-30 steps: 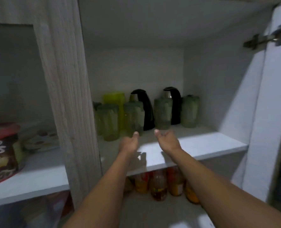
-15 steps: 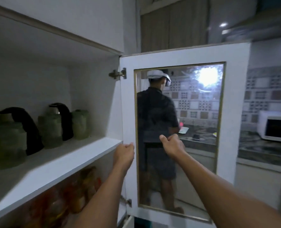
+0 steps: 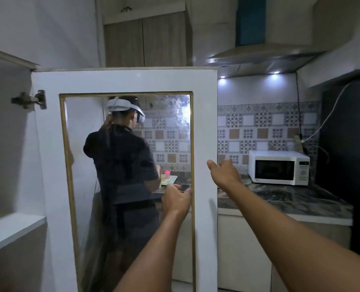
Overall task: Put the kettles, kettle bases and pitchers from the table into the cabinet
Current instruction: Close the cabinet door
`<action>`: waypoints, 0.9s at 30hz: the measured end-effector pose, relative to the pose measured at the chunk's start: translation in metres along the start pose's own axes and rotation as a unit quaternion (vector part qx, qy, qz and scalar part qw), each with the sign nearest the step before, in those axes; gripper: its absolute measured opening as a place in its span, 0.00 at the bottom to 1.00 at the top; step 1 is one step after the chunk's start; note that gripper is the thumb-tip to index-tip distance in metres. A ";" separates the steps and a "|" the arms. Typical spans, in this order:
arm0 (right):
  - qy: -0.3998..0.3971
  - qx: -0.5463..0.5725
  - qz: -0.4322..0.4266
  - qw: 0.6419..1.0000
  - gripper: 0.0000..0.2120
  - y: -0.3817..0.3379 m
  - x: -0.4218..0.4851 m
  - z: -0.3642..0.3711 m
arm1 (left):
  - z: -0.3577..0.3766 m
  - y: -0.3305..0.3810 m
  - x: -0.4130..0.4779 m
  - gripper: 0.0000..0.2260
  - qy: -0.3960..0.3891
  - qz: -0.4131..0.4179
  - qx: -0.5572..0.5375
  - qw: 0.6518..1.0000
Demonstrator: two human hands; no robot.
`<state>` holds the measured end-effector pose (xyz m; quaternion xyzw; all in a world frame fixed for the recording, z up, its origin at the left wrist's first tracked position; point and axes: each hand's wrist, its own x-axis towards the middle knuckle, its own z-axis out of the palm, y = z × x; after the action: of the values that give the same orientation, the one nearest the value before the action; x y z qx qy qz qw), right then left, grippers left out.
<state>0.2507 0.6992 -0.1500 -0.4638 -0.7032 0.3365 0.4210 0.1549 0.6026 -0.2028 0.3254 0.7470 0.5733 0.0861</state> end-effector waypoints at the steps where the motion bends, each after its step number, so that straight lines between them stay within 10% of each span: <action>1: -0.003 0.009 -0.005 1.000 0.30 0.001 0.014 -0.002 | 0.018 0.005 0.008 0.17 0.002 -0.003 -0.007 1.000; 8: -0.087 0.104 -0.049 0.990 0.42 -0.002 0.108 -0.003 | 0.117 0.021 0.058 0.31 0.133 -0.013 0.051 0.990; 19: -0.161 0.160 -0.130 0.965 0.25 0.004 0.111 -0.001 | 0.147 0.017 0.033 0.50 0.244 0.039 0.188 0.951; 27: -0.158 0.168 -0.198 0.953 0.20 -0.002 -0.008 -0.038 | 0.109 0.022 -0.077 0.43 0.341 0.066 0.220 0.912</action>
<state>0.2860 0.6940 -0.1348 -0.1789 -0.7715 0.4287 0.4348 0.2773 0.6473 -0.2373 0.1695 0.8153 0.4747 -0.2851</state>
